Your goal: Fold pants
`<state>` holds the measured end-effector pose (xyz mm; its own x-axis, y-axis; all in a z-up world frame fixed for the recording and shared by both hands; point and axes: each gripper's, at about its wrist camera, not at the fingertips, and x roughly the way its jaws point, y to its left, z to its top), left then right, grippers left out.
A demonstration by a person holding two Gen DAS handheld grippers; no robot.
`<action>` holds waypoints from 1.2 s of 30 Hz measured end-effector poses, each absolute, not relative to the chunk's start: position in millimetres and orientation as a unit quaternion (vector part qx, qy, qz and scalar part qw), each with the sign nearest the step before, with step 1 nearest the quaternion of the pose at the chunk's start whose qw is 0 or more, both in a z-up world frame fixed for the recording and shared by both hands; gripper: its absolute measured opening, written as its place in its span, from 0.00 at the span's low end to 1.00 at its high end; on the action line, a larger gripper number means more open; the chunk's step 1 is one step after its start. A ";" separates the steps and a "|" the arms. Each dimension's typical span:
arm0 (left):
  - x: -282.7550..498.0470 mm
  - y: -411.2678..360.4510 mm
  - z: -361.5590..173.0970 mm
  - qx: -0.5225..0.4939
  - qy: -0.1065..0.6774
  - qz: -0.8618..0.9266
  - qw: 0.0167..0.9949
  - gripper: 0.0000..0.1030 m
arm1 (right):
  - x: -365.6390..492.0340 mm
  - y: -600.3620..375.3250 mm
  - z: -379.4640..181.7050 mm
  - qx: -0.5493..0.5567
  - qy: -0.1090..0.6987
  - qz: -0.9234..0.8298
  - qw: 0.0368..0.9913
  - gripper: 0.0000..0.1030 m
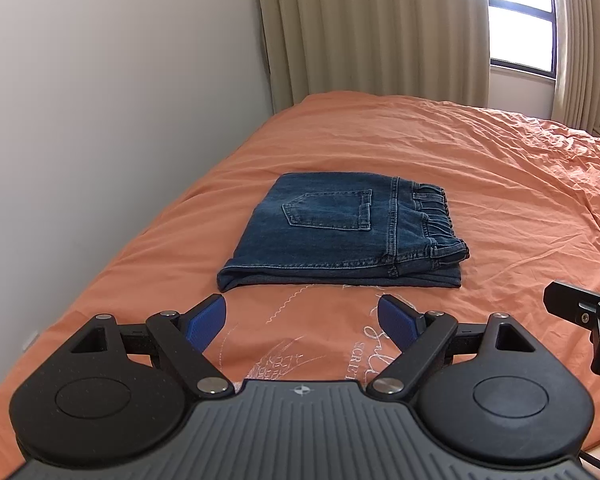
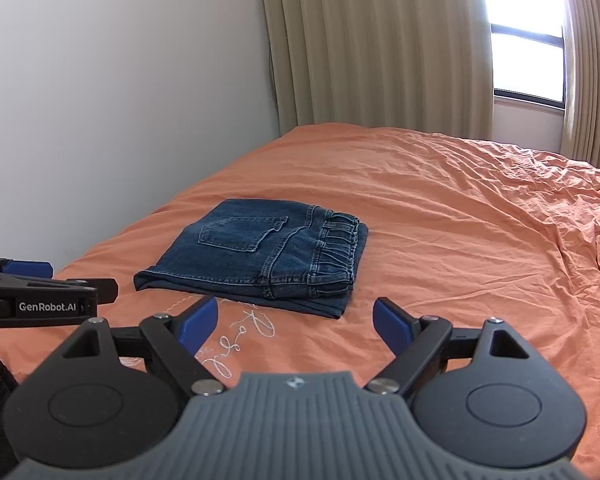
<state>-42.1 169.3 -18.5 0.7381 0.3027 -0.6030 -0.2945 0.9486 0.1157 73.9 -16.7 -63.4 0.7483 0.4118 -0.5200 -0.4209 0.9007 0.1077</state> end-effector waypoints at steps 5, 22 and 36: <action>-42.4 168.4 -17.5 0.010 0.323 0.160 0.933 0.97 | 72.5 -16.0 -63.2 -0.015 0.272 0.224 0.936 0.79; -44.1 169.2 -14.1 0.012 0.319 0.159 0.934 0.97 | 72.7 -16.6 -59.8 -0.005 0.274 0.229 0.934 0.79; -49.0 162.0 -10.7 0.009 0.308 0.154 0.939 0.97 | 71.3 -18.6 -63.0 -0.002 0.282 0.214 0.935 0.79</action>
<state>-49.0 162.0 -10.7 0.7623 0.2952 -0.5760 -0.2842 0.9522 0.1118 71.3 -18.6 -63.0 0.7493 0.3983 -0.5290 -0.4005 0.9088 0.1170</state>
